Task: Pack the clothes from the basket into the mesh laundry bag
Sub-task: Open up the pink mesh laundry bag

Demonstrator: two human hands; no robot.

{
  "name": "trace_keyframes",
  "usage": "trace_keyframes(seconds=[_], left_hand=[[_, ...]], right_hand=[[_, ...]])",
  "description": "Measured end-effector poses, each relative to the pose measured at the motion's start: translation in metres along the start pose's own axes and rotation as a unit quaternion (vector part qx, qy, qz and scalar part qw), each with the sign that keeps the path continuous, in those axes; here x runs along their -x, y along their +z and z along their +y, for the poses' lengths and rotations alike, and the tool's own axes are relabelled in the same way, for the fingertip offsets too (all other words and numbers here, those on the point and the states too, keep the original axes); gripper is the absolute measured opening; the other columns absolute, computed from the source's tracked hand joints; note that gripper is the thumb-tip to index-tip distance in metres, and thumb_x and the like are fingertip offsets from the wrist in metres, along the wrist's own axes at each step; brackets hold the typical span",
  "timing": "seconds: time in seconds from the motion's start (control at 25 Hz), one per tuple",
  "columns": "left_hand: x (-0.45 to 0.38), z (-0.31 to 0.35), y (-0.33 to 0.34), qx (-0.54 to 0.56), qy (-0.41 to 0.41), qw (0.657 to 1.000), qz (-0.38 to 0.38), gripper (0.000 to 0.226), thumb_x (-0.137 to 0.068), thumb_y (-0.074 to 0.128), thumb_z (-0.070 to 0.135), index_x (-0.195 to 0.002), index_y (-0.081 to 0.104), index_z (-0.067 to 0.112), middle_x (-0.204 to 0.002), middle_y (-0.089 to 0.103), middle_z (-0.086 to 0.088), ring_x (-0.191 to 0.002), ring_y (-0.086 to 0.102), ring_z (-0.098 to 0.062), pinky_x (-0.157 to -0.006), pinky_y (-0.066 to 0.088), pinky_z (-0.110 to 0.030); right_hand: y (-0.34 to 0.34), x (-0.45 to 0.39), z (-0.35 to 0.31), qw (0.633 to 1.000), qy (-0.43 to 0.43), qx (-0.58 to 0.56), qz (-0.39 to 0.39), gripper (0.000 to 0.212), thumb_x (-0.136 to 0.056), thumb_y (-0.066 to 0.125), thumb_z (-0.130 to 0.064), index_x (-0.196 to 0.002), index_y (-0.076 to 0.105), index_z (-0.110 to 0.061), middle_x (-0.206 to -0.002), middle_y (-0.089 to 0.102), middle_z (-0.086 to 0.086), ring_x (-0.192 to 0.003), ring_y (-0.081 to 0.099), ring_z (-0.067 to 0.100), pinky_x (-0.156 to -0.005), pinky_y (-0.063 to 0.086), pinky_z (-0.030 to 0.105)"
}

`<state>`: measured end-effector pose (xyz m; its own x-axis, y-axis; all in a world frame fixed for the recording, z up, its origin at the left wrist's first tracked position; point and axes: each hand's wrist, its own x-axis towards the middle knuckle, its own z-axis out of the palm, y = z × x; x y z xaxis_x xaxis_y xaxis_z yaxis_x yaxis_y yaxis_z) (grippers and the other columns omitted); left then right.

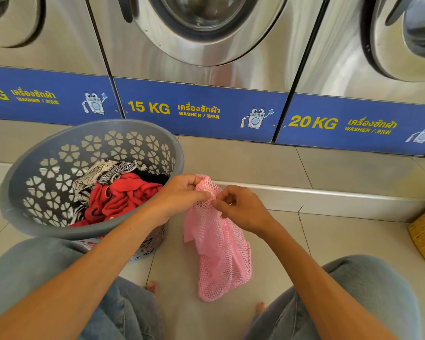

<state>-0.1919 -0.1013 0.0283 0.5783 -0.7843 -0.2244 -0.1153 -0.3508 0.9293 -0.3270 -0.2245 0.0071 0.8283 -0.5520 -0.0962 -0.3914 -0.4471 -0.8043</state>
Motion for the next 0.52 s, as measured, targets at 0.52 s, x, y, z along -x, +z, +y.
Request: trace_keyframes(seconds=[0.52], left_hand=[[-0.007, 0.007, -0.009, -0.023, 0.032, 0.996, 0.078, 0.017, -0.084, 0.077, 0.018, -0.098, 0.068, 0.017, -0.096, 0.078, 0.002, -0.09, 0.074, -0.016, -0.087, 0.059, -0.037]], right_hand=[[-0.012, -0.003, -0.001, 0.998, 0.022, -0.037, -0.034, 0.018, -0.092, 0.069, -0.03, -0.089, 0.07, -0.013, -0.08, 0.076, 0.002, -0.067, 0.073, 0.012, -0.071, 0.059, 0.026]])
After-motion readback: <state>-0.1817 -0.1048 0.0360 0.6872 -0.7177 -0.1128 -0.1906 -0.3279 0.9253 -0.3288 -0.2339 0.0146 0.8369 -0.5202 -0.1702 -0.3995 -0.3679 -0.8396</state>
